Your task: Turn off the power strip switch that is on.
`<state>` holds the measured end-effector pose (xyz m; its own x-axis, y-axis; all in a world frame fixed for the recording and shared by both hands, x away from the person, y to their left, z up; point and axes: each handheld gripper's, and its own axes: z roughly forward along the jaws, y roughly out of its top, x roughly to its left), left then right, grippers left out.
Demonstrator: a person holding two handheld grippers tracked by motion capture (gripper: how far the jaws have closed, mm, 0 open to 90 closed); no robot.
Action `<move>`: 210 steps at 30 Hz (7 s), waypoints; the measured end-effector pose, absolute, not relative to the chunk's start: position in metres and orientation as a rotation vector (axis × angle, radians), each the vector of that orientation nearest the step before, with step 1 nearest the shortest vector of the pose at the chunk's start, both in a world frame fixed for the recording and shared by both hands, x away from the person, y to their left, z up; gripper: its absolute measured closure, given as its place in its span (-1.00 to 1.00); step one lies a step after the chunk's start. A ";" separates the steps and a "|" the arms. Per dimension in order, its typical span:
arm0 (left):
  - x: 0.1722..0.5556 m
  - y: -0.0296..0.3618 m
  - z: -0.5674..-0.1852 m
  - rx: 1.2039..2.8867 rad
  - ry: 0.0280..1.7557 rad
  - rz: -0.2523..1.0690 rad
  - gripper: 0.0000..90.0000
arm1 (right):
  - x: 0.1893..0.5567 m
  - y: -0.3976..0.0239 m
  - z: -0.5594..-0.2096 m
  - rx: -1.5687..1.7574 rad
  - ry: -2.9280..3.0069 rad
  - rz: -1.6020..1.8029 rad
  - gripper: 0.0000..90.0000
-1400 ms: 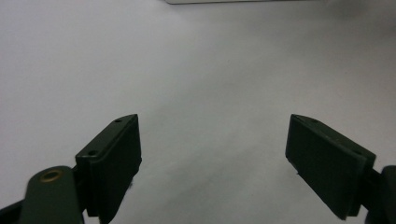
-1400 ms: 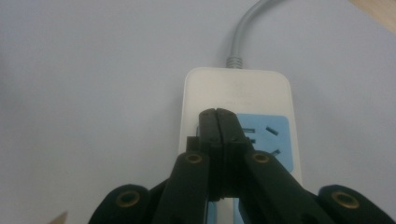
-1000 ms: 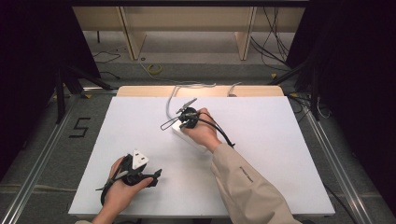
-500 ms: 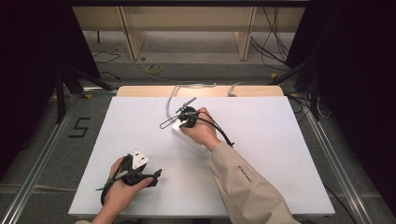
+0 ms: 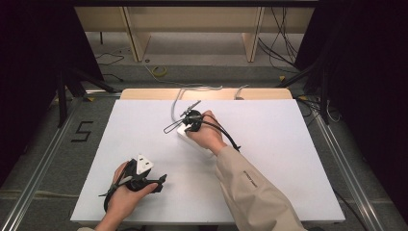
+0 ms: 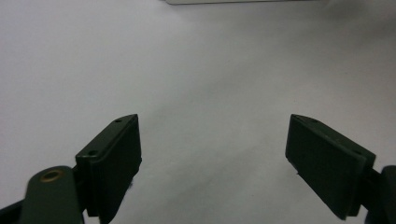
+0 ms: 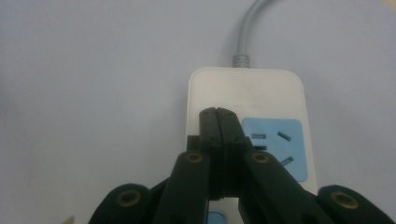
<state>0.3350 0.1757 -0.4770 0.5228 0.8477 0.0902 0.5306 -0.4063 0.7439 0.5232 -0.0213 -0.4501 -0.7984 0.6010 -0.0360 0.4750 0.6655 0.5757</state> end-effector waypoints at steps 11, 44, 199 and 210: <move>0.335 0.176 -0.477 2.105 1.114 0.613 -0.60 | 0.522 -0.019 -0.451 0.869 2.651 0.812 1.00; 0.335 0.176 -0.477 2.099 1.115 0.611 -0.60 | 0.520 -0.020 -0.452 0.863 2.633 0.824 1.00; 0.336 0.179 -0.480 2.096 1.160 0.594 -0.60 | 0.364 -0.247 -0.473 1.086 2.448 1.185 0.09; 0.339 0.184 -0.482 2.075 1.196 0.585 -0.60 | 0.354 -0.249 -0.476 1.054 2.422 1.148 -0.06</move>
<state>0.3391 0.1845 -0.4820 0.4810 0.8752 0.0517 0.5781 -0.3610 0.7317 0.3542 -0.2486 -0.4762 -0.7026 0.7082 0.0692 0.5021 0.4245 0.7535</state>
